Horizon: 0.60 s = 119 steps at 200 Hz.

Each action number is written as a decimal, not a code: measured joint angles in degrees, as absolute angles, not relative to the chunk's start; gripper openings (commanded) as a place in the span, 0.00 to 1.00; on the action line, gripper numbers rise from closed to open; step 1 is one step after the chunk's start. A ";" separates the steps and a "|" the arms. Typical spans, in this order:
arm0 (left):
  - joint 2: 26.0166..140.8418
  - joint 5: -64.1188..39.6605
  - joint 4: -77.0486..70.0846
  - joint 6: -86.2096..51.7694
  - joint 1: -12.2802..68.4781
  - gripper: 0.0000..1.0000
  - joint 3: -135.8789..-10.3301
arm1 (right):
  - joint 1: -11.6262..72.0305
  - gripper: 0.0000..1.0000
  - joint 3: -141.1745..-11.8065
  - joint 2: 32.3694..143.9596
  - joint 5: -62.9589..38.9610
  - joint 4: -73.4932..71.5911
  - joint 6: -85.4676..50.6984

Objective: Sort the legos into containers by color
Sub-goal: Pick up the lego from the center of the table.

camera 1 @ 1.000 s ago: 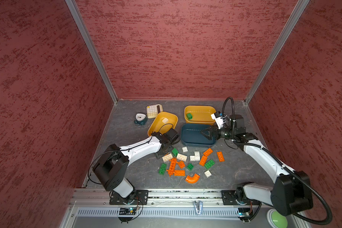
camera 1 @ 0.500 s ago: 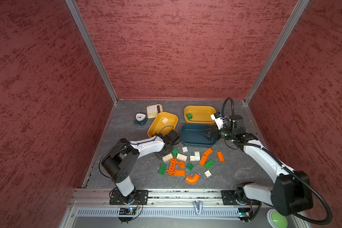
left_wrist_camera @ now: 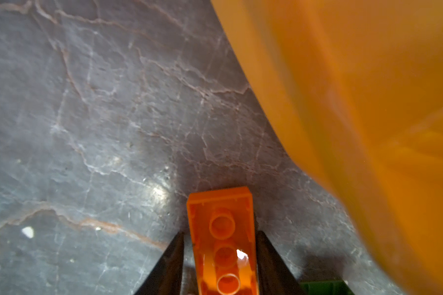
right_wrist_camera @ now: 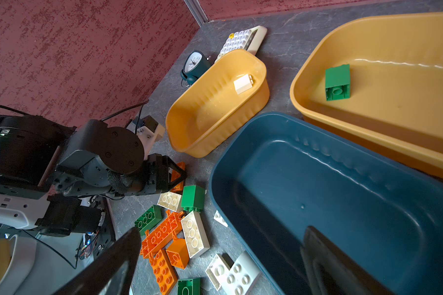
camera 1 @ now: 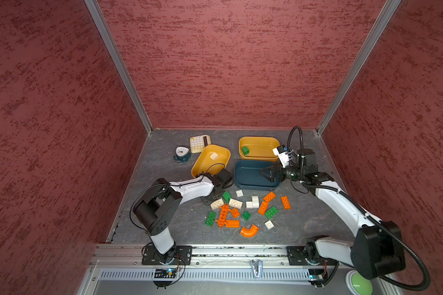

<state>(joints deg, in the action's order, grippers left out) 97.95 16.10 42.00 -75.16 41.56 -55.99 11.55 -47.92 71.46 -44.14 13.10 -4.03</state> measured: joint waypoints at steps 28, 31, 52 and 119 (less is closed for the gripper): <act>98.04 16.80 43.57 -75.31 41.56 0.28 -55.99 | 11.55 0.99 -47.92 71.46 -44.47 13.10 -4.05; 98.04 16.88 43.75 -75.22 41.56 0.27 -55.99 | 11.55 0.99 -47.92 71.46 -44.51 13.10 -4.05; 97.86 17.23 44.88 -75.11 41.56 0.23 -55.99 | 11.60 0.99 -47.92 71.46 -44.82 13.08 -4.10; 89.62 20.08 52.82 -72.12 41.80 0.24 -56.71 | 12.23 0.99 -47.92 71.48 -45.25 12.32 -4.67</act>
<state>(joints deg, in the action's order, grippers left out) 89.62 20.08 52.82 -72.12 41.80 -56.71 12.23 -47.92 71.48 -45.25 12.32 -4.67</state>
